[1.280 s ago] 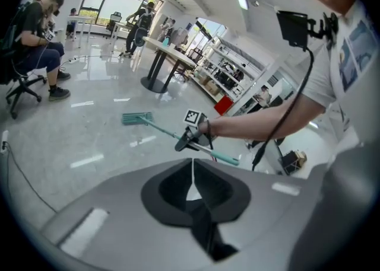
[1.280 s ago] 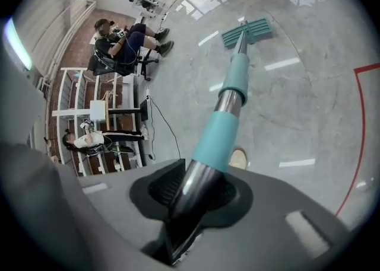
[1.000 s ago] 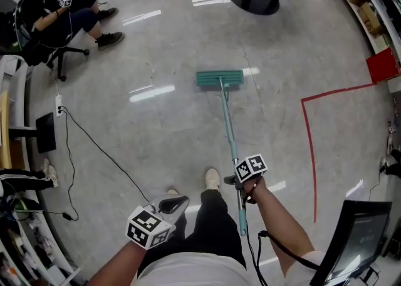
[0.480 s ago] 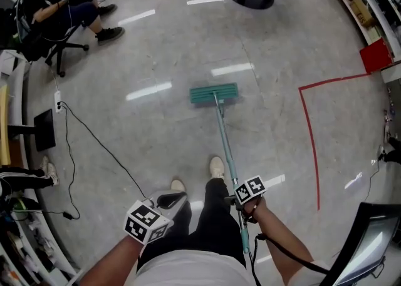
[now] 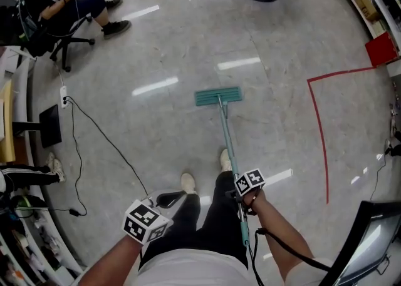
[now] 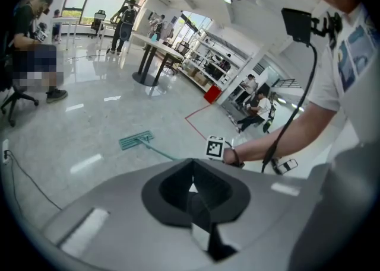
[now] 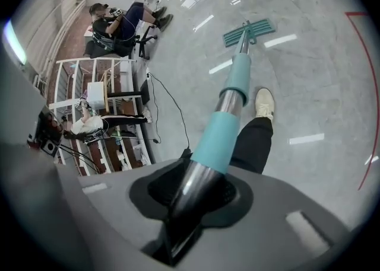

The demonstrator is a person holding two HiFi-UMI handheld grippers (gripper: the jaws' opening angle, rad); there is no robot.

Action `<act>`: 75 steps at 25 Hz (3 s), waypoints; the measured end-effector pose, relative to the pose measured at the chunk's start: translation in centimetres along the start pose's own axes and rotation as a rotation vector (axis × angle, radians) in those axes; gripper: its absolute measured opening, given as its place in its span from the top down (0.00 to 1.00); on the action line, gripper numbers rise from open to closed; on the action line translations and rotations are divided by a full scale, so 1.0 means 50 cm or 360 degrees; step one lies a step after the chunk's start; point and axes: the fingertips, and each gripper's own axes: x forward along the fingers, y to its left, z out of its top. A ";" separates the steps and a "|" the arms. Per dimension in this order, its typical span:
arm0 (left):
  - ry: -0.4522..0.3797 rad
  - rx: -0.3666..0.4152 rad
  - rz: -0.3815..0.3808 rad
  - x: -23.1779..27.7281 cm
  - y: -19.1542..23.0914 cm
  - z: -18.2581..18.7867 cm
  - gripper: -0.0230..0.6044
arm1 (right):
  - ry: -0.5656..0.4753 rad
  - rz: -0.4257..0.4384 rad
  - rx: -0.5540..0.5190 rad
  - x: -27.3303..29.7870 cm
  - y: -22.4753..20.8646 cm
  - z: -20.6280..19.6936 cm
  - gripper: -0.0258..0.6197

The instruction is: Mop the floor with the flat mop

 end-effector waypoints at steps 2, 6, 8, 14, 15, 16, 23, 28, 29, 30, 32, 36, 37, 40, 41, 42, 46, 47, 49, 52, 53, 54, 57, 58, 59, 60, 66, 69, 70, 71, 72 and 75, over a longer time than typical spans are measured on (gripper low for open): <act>0.0002 -0.0006 0.0003 -0.004 0.003 -0.007 0.96 | -0.0029 0.0037 0.0025 0.007 0.012 0.011 0.82; 0.0010 -0.0007 -0.0007 -0.003 0.005 -0.011 0.96 | -0.0047 0.0038 0.0035 0.013 0.023 0.039 0.82; 0.0010 -0.0008 -0.0014 -0.001 0.002 -0.009 0.96 | -0.0045 0.0023 0.0034 0.014 0.021 0.052 0.82; 0.0001 -0.0015 -0.0010 0.011 0.003 0.016 0.96 | -0.0037 0.0001 0.0022 -0.008 0.009 0.104 0.83; 0.0000 -0.0020 -0.0006 0.012 0.005 0.019 0.96 | -0.0034 -0.0005 0.0016 -0.013 0.007 0.115 0.83; -0.0001 -0.0025 -0.0001 0.014 0.007 0.024 0.96 | -0.0031 -0.0010 0.0010 -0.019 0.005 0.126 0.83; -0.0028 -0.0067 0.0038 0.033 0.020 0.071 0.96 | -0.0006 -0.0043 -0.0036 -0.055 -0.004 0.208 0.83; -0.0051 -0.0100 0.0051 0.060 0.033 0.107 0.96 | 0.0001 -0.0060 -0.0047 -0.085 -0.015 0.265 0.83; -0.0057 -0.0107 0.0056 0.063 0.036 0.114 0.96 | 0.0002 -0.0060 -0.0054 -0.088 -0.013 0.281 0.83; -0.0059 -0.0112 0.0057 0.067 0.038 0.119 0.96 | 0.0004 -0.0061 -0.0062 -0.090 -0.011 0.295 0.83; -0.0052 -0.0112 0.0048 0.077 0.034 0.129 0.96 | 0.0011 -0.0072 -0.0072 -0.096 -0.014 0.319 0.83; -0.0065 -0.0133 0.0063 0.089 0.032 0.150 0.96 | 0.0030 -0.0092 -0.0096 -0.113 -0.018 0.368 0.83; -0.0068 -0.0143 0.0070 0.091 0.031 0.153 0.96 | 0.0032 -0.0092 -0.0102 -0.119 -0.019 0.379 0.83; -0.0073 -0.0162 0.0090 0.099 0.028 0.161 0.96 | 0.0027 -0.0089 -0.0112 -0.136 -0.020 0.410 0.83; -0.0079 -0.0170 0.0099 0.101 0.027 0.165 0.96 | 0.0028 -0.0090 -0.0118 -0.142 -0.019 0.422 0.83; -0.0086 -0.0177 0.0108 0.103 0.025 0.169 0.96 | 0.0030 -0.0094 -0.0124 -0.148 -0.020 0.432 0.83; -0.0106 -0.0207 0.0135 0.106 0.017 0.179 0.96 | 0.0039 -0.0104 -0.0125 -0.171 -0.028 0.463 0.83; -0.0113 -0.0216 0.0141 0.104 0.017 0.180 0.96 | 0.0038 -0.0100 -0.0121 -0.175 -0.027 0.469 0.83; -0.0128 -0.0233 0.0150 0.098 0.018 0.182 0.96 | 0.0040 -0.0093 -0.0111 -0.186 -0.025 0.474 0.83; -0.0155 -0.0232 0.0156 0.092 0.016 0.186 0.96 | 0.0048 -0.0101 -0.0115 -0.206 -0.028 0.475 0.83; -0.0165 -0.0225 0.0156 0.090 0.015 0.188 0.96 | 0.0047 -0.0104 -0.0123 -0.213 -0.027 0.472 0.83; -0.0176 -0.0216 0.0153 0.086 0.013 0.188 0.96 | 0.0041 -0.0103 -0.0130 -0.220 -0.024 0.465 0.83; -0.0206 -0.0177 0.0138 0.069 0.006 0.184 0.96 | -0.0003 -0.0082 -0.0130 -0.239 -0.011 0.425 0.83; -0.0214 -0.0158 0.0133 0.063 0.005 0.179 0.96 | -0.0025 -0.0070 -0.0126 -0.243 -0.005 0.406 0.82; -0.0222 -0.0139 0.0129 0.056 0.006 0.173 0.96 | -0.0050 -0.0054 -0.0119 -0.246 0.000 0.385 0.82; -0.0231 -0.0123 0.0127 0.046 0.008 0.166 0.96 | -0.0075 -0.0039 -0.0110 -0.249 0.008 0.363 0.82; -0.0286 -0.0016 0.0137 -0.042 0.032 0.117 0.96 | -0.0205 0.0000 -0.0041 -0.250 0.067 0.208 0.82; -0.0268 0.0126 0.0157 -0.084 0.041 0.086 0.96 | -0.0287 0.0041 -0.0015 -0.251 0.099 0.137 0.81; -0.0265 0.0159 0.0151 -0.092 0.041 0.076 0.96 | -0.0314 0.0049 -0.0009 -0.256 0.104 0.115 0.81; -0.0263 0.0179 0.0141 -0.100 0.041 0.066 0.96 | -0.0341 0.0058 -0.0004 -0.261 0.108 0.092 0.81; -0.0261 0.0190 0.0132 -0.108 0.045 0.056 0.96 | -0.0369 0.0064 -0.0002 -0.264 0.115 0.073 0.81; -0.0244 0.0192 0.0111 -0.130 0.063 0.024 0.96 | -0.0443 0.0066 0.0004 -0.265 0.139 0.017 0.81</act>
